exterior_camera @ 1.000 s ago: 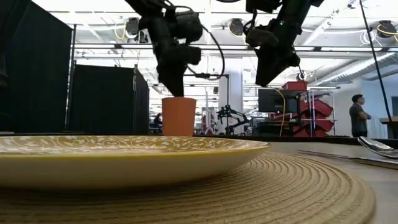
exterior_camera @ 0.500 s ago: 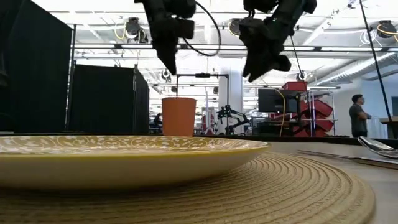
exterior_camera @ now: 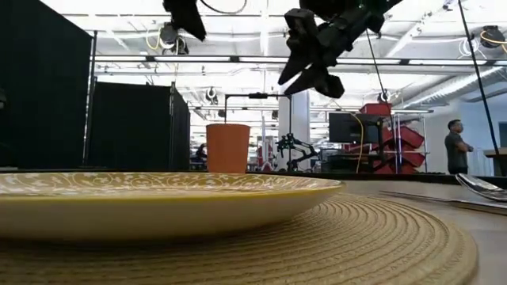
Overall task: Set table place
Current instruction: Put the orange cup to the top right of the light brown mat
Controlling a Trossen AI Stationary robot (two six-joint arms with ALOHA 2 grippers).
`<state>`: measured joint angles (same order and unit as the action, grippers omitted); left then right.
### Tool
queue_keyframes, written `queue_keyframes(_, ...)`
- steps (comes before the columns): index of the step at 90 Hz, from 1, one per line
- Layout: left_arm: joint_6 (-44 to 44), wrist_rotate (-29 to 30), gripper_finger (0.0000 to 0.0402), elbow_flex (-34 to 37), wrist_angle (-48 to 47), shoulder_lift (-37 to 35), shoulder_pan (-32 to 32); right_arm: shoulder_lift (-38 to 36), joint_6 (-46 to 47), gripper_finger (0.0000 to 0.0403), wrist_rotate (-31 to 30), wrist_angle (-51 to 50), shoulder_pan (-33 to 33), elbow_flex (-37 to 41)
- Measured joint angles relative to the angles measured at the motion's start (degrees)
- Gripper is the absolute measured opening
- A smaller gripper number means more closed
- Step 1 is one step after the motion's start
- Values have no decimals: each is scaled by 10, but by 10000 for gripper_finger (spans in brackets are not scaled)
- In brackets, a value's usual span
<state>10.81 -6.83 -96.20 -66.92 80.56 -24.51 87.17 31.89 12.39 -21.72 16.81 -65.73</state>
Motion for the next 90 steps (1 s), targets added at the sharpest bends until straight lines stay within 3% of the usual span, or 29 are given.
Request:
queue_keyframes(29, -15, 0, 83, 0, -24, -47, 0, 45, 8, 165, 30, 87, 33, -6)
queue_keyframes(53, -15, 1, 83, 5, -28, -47, 0, 142, 0, 196, 26, 21, 36, -112)
queue_keyframes(70, -4, 5, 83, 71, -20, -56, -4, 196, -19, 189, 22, -71, 34, -185)
queue_keyframes(90, 9, 8, 83, 173, 47, -103, -23, 217, -26, 188, 9, -108, 23, -200)
